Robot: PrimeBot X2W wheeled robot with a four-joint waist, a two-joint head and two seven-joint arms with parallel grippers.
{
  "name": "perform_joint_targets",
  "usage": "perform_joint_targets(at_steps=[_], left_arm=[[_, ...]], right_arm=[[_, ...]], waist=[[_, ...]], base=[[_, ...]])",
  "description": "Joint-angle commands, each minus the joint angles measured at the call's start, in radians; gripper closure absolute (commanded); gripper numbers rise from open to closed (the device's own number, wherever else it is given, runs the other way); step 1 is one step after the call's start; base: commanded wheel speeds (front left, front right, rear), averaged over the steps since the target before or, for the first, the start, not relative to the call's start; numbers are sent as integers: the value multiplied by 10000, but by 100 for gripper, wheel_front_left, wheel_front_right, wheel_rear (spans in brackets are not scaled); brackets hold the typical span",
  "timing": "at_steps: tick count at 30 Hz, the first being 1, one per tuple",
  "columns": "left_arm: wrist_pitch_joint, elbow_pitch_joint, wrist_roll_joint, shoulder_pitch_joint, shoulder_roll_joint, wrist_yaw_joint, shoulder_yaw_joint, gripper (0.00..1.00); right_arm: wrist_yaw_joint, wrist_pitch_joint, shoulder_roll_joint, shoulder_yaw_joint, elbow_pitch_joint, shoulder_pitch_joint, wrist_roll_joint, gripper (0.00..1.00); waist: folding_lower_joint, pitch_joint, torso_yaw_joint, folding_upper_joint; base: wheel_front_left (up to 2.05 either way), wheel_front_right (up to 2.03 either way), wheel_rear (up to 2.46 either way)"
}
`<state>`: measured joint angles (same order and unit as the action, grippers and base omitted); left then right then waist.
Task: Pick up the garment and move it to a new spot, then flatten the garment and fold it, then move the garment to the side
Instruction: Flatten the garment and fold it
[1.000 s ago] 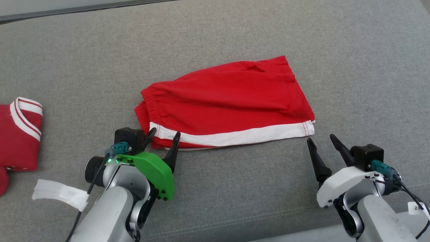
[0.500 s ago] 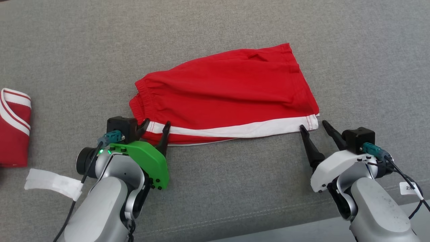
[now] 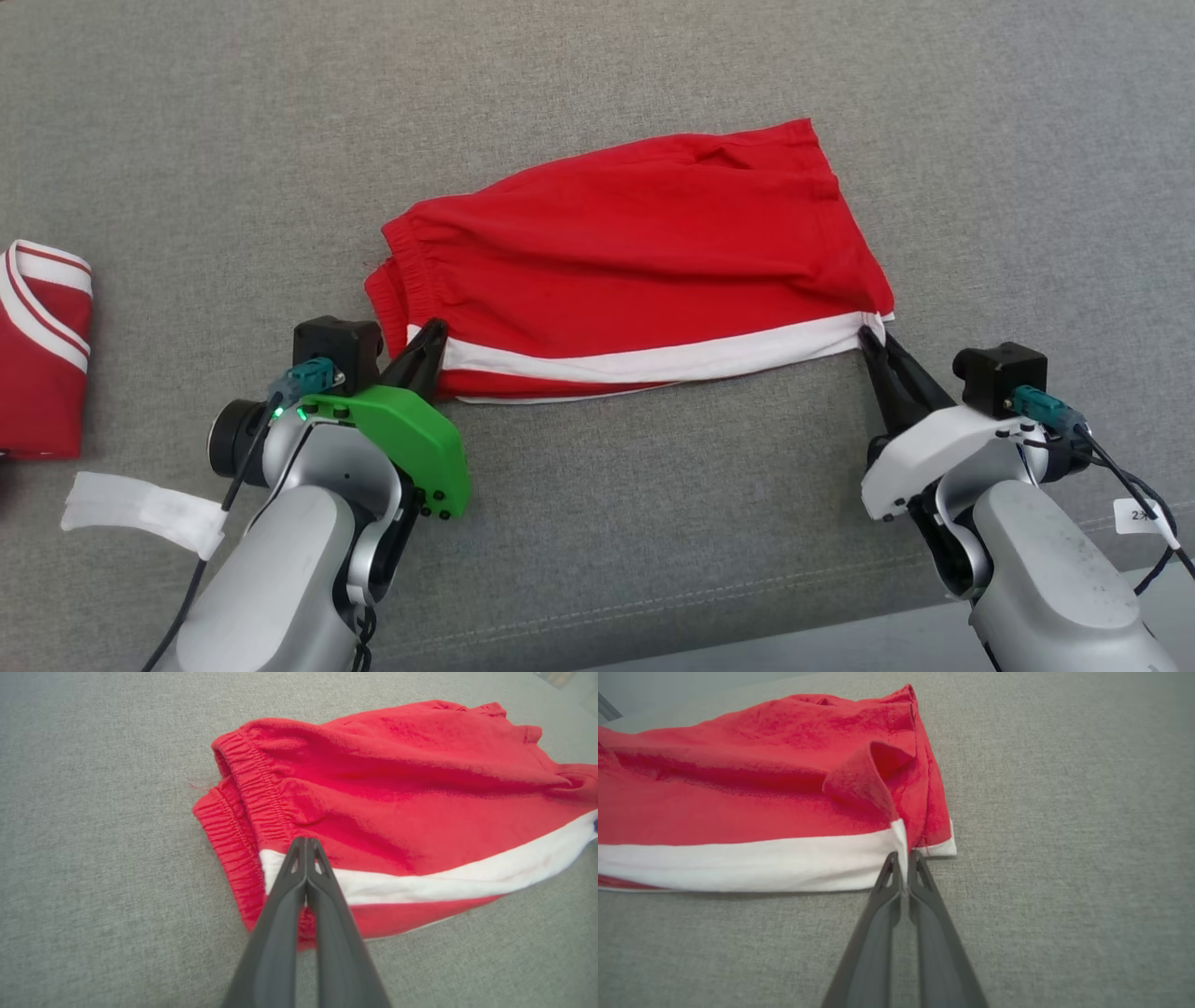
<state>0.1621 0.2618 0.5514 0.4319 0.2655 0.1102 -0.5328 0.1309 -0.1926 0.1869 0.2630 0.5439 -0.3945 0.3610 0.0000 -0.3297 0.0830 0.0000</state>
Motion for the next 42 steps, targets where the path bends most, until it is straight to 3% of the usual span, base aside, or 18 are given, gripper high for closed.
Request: perform_joint_targets(at_steps=[1, 13, 14, 16, 17, 27, 33, 42], left_arm=[[-117, -113, -90, 184, 84, 56, 43, 100], [-794, -1479, -262, -222, 426, 703, 558, 100], [-891, -1592, -248, -278, 439, 783, 641, 87], [-1142, -1793, -187, -486, 469, 958, 820, 15], [-1288, -1875, -176, -588, 481, 1043, 929, 0], [-3456, -2127, 228, -1842, 578, 1526, 2302, 0], [-4114, -2084, 84, -2551, 778, 1565, 2975, 0], [-4277, -2129, -193, -3913, 926, 834, 3549, 0]], right_arm=[[-3, -150, 63, -61, -163, 20, 72, 100], [-3, -19, -17, -451, -1316, 645, -138, 100], [-3, 1, -38, -482, -1354, 693, -158, 100], [-3, 61, -59, -543, -1401, 791, -186, 100], [-3, 72, -73, -583, -1405, 837, -197, 100], [-3, 30, -229, -940, -1164, 1135, -243, 100], [-3, 23, -279, -1039, -968, 1297, -245, 100], [-3, 38, -254, -1164, -644, 1551, -194, 100]], waist=[[0, 28, -1, 0], [0, 365, -69, 0], [0, 399, -93, 0], [0, 475, -146, 0], [0, 509, -176, 0], [0, 924, -486, 0], [0, 1240, -618, 0], [0, 1788, -851, 0]], base=[[0, 0, 0], [0, 0, 0], [0, 0, 0], [0, 0, 0], [0, 0, 0], [0, 0, 0], [0, 0, 0], [0, 0, 0]])
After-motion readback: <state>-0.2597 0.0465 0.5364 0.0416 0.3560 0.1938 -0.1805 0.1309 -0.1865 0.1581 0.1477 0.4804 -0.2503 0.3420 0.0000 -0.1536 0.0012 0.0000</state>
